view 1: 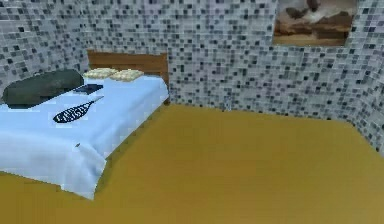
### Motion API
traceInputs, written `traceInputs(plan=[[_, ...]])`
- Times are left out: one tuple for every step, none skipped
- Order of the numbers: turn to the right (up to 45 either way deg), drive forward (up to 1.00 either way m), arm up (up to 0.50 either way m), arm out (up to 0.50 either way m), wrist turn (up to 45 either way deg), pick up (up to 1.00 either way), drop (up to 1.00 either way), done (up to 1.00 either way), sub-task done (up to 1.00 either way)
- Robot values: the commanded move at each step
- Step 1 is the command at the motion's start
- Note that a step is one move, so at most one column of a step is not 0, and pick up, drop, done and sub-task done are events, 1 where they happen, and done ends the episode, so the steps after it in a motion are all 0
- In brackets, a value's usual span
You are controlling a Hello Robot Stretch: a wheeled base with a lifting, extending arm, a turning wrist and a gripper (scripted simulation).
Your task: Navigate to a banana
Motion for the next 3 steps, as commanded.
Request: traceInputs(plan=[[0.0,0.15,0.00,0.00,0.0,0.00,0.00,0.00,0.00],[45.0,0.00,0.00,0.00,0.0,0.00,0.00,0.00,0.00],[3.0,0.00,0.00,0.00,0.0,0.00,0.00,0.00,0.00]])
